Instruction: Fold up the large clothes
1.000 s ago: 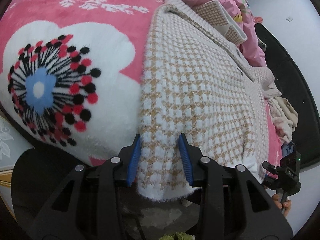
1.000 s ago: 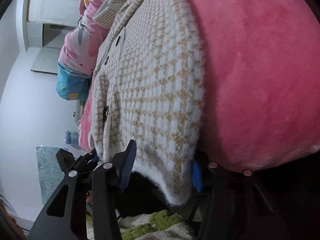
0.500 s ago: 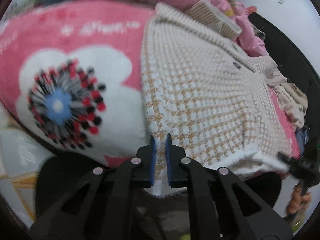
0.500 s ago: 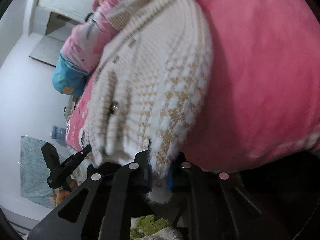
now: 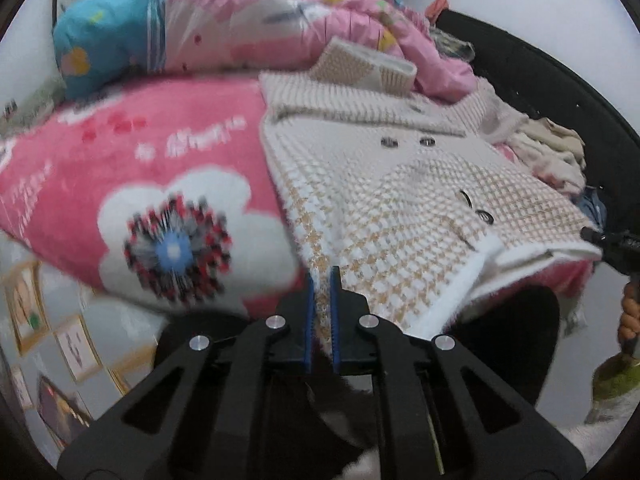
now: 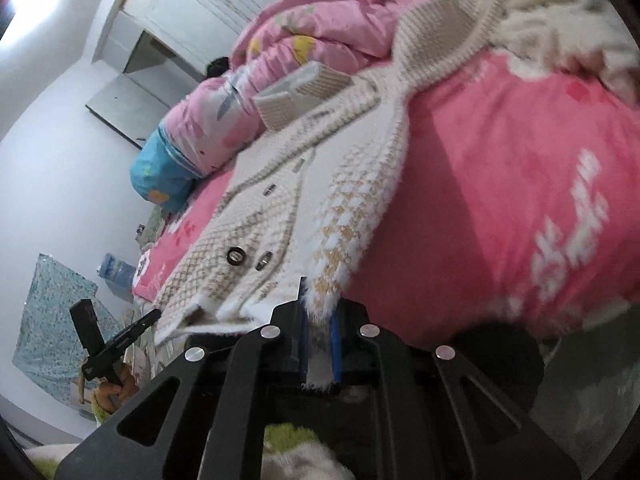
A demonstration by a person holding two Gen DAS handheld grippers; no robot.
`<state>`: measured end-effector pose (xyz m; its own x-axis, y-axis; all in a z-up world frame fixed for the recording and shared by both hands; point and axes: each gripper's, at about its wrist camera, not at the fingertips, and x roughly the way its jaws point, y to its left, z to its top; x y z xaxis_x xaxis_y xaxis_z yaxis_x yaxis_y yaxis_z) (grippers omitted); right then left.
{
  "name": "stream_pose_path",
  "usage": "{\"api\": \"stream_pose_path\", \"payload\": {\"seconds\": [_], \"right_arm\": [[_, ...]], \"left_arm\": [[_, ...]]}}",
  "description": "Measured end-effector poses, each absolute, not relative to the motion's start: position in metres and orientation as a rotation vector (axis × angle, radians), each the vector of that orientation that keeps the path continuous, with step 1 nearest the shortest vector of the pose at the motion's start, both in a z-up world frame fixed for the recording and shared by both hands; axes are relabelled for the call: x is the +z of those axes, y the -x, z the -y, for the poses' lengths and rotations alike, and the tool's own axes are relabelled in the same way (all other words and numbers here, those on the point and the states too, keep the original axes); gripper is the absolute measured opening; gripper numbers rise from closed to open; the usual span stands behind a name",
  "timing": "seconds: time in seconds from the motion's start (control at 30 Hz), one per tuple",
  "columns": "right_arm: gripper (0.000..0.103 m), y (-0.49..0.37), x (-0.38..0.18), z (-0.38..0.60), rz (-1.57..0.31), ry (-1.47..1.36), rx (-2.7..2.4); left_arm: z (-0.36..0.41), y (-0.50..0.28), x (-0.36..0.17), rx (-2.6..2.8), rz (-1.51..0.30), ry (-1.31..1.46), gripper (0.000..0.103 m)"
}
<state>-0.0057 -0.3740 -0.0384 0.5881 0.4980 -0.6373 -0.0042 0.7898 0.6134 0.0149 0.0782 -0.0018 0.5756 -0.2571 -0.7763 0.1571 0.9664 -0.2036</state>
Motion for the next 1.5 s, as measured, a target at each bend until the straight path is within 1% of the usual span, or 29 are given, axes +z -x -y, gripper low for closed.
{"api": "stream_pose_path", "payload": {"seconds": [0.07, 0.1, 0.17, 0.23, 0.27, 0.3, 0.4, 0.5, 0.6, 0.73, 0.87, 0.9, 0.97, 1.03, 1.07, 1.1, 1.17, 1.2, 1.23, 1.33, 1.43, 1.5], "right_arm": [[0.009, 0.002, -0.059, 0.376, -0.969, -0.615, 0.285], [0.011, -0.003, -0.077, 0.376, -1.032, -0.616, 0.259], [0.013, -0.01, -0.095, 0.378, -1.1, -0.599, 0.194], [0.024, -0.016, -0.098, 0.379, -1.129, -0.542, 0.132], [0.038, -0.018, -0.096, 0.379, -1.133, -0.509, 0.099], [0.048, -0.02, -0.091, 0.379, -1.125, -0.465, 0.073], [0.054, -0.028, -0.067, 0.371, -1.097, -0.319, 0.006], [0.057, -0.035, -0.042, 0.358, -1.034, -0.142, -0.08], [0.058, -0.05, -0.013, 0.345, -0.957, -0.115, -0.02], [0.058, -0.087, -0.001, 0.302, -0.932, -0.141, 0.193], [0.057, -0.136, -0.026, 0.221, -1.034, -0.09, 0.444], [0.052, -0.144, -0.033, 0.203, -1.055, -0.049, 0.472], [0.048, -0.153, -0.052, 0.178, -1.102, 0.028, 0.5], [0.044, -0.159, -0.077, 0.174, -1.173, 0.125, 0.441], [0.039, -0.159, -0.087, 0.176, -1.202, 0.161, 0.418], [0.038, -0.155, -0.095, 0.183, -1.221, 0.175, 0.418], [0.038, -0.143, -0.093, 0.192, -1.236, 0.183, 0.418], [0.041, -0.138, -0.089, 0.195, -1.259, 0.191, 0.405], [0.041, -0.133, -0.085, 0.195, -1.271, 0.211, 0.394], [0.041, -0.121, -0.069, 0.182, -1.225, 0.293, 0.384], [0.04, -0.113, -0.042, 0.148, -1.107, 0.318, 0.488], [0.04, -0.115, -0.033, 0.129, -1.049, 0.316, 0.534]], "left_arm": [[-0.077, -0.01, -0.024, -0.255, -0.993, 0.132, 0.007], [-0.076, -0.009, -0.036, -0.243, -1.034, 0.13, 0.007], [-0.072, -0.016, -0.061, -0.228, -1.113, 0.127, 0.009], [-0.071, -0.019, -0.069, -0.221, -1.128, 0.107, 0.014], [-0.071, -0.021, -0.069, -0.219, -1.126, 0.095, 0.015], [-0.072, -0.022, -0.066, -0.22, -1.117, 0.09, 0.016], [-0.081, -0.025, -0.052, -0.205, -1.071, 0.08, 0.022], [-0.092, -0.036, -0.039, -0.189, -1.025, 0.091, 0.023], [-0.09, -0.053, -0.028, -0.191, -0.987, 0.09, 0.023], [-0.074, -0.087, -0.028, -0.18, -0.949, 0.042, 0.023], [-0.056, -0.13, -0.046, -0.171, -0.964, -0.01, 0.023], [-0.052, -0.139, -0.051, -0.155, -0.971, -0.036, 0.023], [-0.048, -0.153, -0.061, -0.115, -0.985, -0.083, 0.023], [-0.049, -0.163, -0.072, -0.09, -1.017, -0.094, 0.023], [-0.052, -0.165, -0.075, -0.092, -1.024, -0.086, 0.023], [-0.054, -0.166, -0.076, -0.098, -1.025, -0.08, 0.024], [-0.056, -0.166, -0.078, -0.11, -1.019, -0.085, 0.025], [-0.057, -0.166, -0.079, -0.116, -1.015, -0.09, 0.025], [-0.058, -0.167, -0.08, -0.12, -1.014, -0.095, 0.025], [-0.059, -0.172, -0.082, -0.131, -1.013, -0.101, 0.025], [-0.058, -0.172, -0.081, -0.138, -1.016, -0.111, 0.025], [-0.058, -0.175, -0.082, -0.141, -1.017, -0.122, 0.025]]}}
